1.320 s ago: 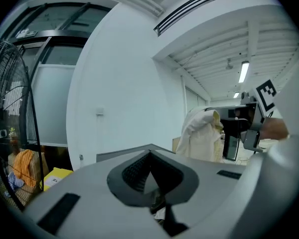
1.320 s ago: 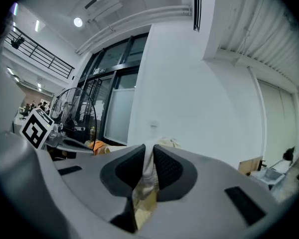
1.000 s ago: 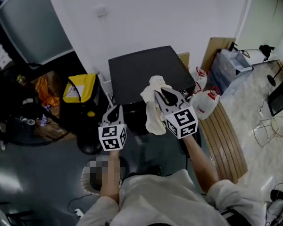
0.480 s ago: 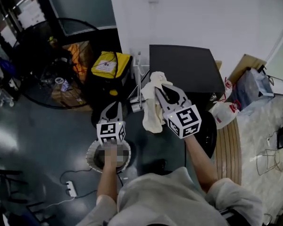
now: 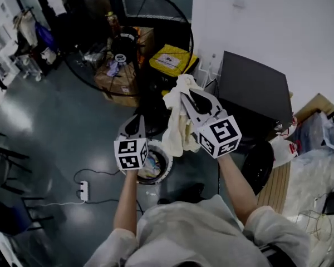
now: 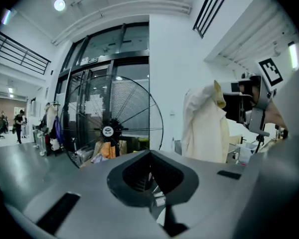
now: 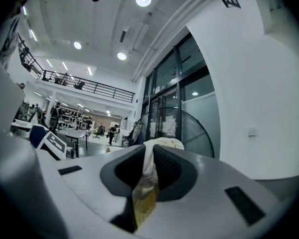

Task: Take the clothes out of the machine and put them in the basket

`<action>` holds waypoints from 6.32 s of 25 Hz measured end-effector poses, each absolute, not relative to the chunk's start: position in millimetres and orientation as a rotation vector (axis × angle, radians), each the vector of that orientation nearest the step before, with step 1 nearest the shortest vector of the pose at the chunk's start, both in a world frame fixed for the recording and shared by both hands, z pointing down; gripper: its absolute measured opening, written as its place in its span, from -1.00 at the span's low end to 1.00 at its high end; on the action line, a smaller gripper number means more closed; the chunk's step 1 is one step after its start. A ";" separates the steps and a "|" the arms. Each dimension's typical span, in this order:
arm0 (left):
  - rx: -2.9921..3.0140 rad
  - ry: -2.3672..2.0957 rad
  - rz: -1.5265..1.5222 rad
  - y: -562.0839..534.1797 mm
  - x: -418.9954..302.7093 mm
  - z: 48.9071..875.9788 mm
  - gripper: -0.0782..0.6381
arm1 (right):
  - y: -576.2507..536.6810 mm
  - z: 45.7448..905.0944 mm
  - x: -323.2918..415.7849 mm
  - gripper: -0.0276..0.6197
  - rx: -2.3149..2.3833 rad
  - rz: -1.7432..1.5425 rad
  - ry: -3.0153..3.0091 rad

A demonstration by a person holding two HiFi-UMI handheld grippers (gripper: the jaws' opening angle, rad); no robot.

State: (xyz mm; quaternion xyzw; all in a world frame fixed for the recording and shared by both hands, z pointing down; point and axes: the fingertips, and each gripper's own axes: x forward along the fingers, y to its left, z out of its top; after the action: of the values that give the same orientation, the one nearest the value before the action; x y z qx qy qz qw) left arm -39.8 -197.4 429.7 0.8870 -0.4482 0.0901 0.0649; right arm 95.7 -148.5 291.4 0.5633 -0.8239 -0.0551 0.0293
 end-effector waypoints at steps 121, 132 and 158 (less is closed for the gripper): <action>2.217 -1.828 0.341 -145.3 -251.2 479.5 -0.73 | -185.4 449.7 -9.2 -0.85 1.452 0.072 -2.512; 2.165 -1.863 0.318 -133.5 -262.2 476.8 -0.73 | -179.6 450.4 -10.1 -0.85 1.412 0.055 -2.492; 2.150 -1.877 0.333 -146.6 -254.1 477.8 -0.73 | -193.5 459.8 -19.1 -0.85 1.342 0.080 -2.495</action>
State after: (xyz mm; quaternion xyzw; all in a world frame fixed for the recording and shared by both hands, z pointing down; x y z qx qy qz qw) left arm -254.1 -146.6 477.8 0.7416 -0.6473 0.1149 0.1335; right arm -19.1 -193.5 459.8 0.4680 -0.8699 0.0281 0.1532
